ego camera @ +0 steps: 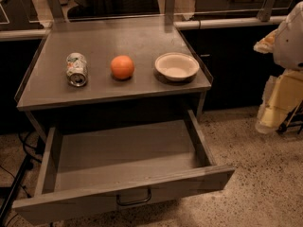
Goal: Place orange into top drawer
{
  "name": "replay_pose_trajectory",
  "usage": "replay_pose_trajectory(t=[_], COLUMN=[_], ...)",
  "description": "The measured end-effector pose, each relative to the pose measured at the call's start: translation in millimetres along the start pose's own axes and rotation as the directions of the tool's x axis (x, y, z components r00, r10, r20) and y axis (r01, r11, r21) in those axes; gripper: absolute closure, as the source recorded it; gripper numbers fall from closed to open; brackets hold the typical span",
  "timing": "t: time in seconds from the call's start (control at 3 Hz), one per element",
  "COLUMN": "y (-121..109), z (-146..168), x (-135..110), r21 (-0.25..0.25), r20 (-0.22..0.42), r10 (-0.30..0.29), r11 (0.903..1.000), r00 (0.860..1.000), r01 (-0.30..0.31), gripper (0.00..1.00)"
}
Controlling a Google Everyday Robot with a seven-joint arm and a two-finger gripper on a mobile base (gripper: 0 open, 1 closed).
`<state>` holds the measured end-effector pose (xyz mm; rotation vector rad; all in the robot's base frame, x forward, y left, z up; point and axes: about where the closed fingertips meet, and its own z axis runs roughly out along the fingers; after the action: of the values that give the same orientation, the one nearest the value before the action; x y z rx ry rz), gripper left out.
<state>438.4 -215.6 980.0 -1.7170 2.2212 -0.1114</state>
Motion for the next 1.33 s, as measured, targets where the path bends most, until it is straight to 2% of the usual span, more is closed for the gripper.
replay_pose_trajectory(t=[0.67,1.0,1.33], y=[-2.2,-13.6,-20.4], z=[-2.3,3.1,2.9], x=[-1.1,-22.9,-69.3], r21=[0.003,-0.005,-0.021], r20=[0.011,0.044,0.116], r10=[-0.014,-0.091,-0.19], r11=[0.9999,0.9958,0.9808], r00=[1.0,0.995,0.975], r01=[0.014,0.092,0.194], gripper=[0.0,0.0,0.0])
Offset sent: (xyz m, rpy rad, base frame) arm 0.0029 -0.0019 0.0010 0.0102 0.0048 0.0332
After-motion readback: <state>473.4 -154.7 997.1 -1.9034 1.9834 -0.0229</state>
